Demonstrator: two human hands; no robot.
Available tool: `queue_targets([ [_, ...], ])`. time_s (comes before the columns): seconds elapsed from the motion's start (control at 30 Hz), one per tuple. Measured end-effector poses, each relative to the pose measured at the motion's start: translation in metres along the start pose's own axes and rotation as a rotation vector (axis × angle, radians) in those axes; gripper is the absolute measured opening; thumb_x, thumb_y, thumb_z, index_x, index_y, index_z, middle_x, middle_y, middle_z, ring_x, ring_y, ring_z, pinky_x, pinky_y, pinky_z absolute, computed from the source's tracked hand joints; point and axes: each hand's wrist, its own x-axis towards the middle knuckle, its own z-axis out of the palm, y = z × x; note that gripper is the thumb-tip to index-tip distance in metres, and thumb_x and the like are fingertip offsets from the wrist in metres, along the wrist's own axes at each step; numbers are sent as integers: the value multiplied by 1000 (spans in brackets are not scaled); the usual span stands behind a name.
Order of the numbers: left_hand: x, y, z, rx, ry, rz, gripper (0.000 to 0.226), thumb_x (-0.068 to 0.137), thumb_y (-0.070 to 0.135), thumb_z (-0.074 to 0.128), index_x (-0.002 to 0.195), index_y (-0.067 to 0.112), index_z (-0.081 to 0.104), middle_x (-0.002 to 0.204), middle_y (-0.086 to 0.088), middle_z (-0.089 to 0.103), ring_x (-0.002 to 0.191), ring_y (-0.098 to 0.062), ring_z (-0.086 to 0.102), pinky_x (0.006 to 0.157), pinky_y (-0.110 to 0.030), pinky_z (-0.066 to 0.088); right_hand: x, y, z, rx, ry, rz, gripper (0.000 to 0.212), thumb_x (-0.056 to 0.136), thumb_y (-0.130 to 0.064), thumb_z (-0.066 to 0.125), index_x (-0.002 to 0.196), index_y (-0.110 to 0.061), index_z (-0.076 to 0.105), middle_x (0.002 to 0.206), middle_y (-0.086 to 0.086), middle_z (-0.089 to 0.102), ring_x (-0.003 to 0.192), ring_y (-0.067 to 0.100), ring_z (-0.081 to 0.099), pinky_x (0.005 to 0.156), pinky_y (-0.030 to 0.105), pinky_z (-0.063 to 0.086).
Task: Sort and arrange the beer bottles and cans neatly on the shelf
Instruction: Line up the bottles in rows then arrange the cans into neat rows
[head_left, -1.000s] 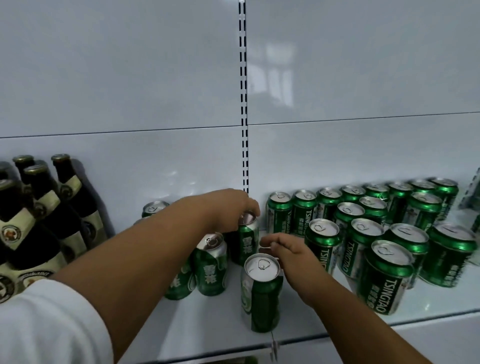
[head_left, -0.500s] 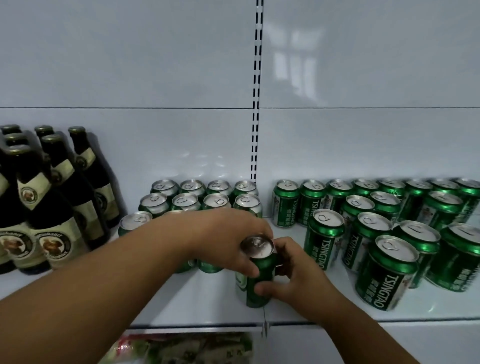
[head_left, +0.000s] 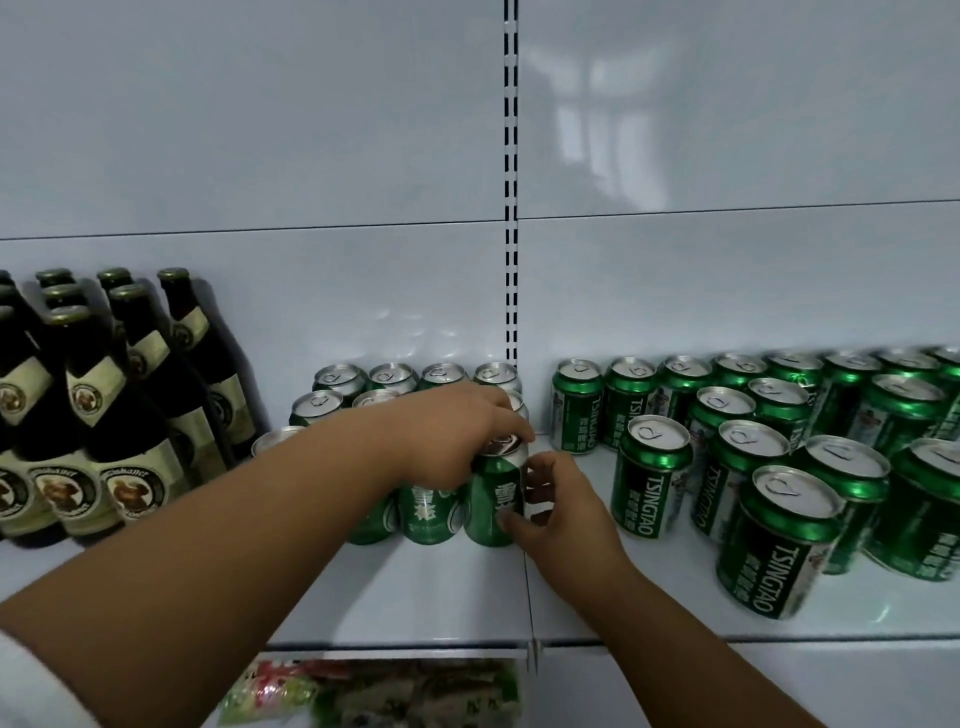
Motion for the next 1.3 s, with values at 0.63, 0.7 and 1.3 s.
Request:
queue_targets([
  [0.63,-100,-24,84,-350,1005,-631,38,88,28,67,125,21,62,134,2,55,127,-17,48,110,-38,36,18,-8,4,466,57,187,83,78,-70,25,146,-27,42,151,-4,42,137,16,39,114,34,27],
  [0.7,-108,-36,93,-488,1060,-749,40,92,28,64,130,21,57,136,1,51,127,-16,46,110,-37,35,28,-14,10,532,44,233,86,78,-72,19,151,-29,34,158,-3,32,144,18,29,111,33,22],
  [1.3,-96,-126,115,-2159,802,-567,51,96,57,39,139,33,52,133,2,64,125,-26,57,109,-50,39,76,-23,30,913,66,447,72,92,-71,26,134,-21,57,126,11,67,117,32,62,100,51,46],
])
